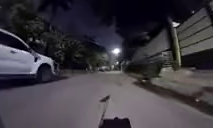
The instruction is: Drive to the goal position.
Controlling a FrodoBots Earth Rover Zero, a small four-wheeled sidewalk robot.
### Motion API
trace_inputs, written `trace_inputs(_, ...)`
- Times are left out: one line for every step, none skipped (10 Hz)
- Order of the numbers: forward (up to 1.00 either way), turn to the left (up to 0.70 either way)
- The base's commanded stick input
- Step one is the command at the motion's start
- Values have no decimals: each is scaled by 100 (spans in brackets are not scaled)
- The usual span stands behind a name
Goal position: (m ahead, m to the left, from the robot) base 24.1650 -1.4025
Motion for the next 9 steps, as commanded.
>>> trace_inputs(100, 0)
trace_inputs(100, 0)
trace_inputs(100, 0)
trace_inputs(100, 0)
trace_inputs(100, 0)
trace_inputs(100, 0)
trace_inputs(100, 0)
trace_inputs(100, 0)
trace_inputs(100, 0)
